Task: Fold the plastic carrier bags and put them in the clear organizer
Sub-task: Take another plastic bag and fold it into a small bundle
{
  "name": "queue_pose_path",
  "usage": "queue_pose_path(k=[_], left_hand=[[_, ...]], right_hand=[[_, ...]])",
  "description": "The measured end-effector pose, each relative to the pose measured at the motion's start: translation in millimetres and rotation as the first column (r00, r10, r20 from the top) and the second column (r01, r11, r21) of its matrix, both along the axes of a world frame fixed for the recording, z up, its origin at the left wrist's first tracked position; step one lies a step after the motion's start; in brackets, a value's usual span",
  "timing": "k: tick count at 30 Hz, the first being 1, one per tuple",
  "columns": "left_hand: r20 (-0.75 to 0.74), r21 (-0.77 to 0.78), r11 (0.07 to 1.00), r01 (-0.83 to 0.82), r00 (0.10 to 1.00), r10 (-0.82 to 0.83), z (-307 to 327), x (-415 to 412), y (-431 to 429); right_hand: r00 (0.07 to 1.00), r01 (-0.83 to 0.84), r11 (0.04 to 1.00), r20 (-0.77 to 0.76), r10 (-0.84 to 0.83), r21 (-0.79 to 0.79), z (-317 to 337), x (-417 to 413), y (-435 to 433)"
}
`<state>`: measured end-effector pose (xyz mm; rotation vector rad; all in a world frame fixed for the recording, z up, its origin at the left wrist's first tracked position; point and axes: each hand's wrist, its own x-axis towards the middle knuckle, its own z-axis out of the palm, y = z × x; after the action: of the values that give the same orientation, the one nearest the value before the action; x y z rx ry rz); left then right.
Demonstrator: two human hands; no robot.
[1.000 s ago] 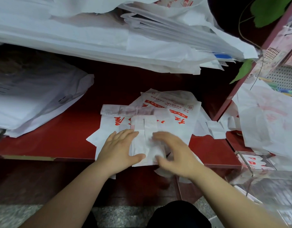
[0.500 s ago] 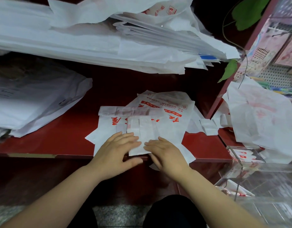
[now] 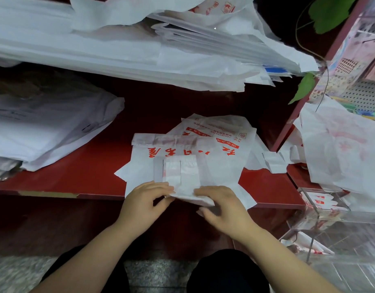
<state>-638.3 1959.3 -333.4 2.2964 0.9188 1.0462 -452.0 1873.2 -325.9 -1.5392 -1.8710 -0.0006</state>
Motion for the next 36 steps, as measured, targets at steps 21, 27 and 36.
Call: queue_pose_path(k=[21,27,36], left_hand=[[-0.082,-0.275,0.894,-0.355,0.935,0.346,26.5,33.9,15.7],[-0.294,0.050,0.934,-0.355,0.888,0.353,27.8,35.4,14.0],[-0.661,0.062,0.998,-0.001,0.749,0.042,24.1,50.4,20.5]], right_hand=[[0.792,0.543,0.738,-0.049,-0.609,-0.400,23.8,-26.5,55.1],[0.779,0.568,0.696,0.017,-0.626,-0.439,25.1,-26.0,60.2],[0.776,0.582,0.683,0.049,-0.629,-0.442,24.8,-24.8,61.3]])
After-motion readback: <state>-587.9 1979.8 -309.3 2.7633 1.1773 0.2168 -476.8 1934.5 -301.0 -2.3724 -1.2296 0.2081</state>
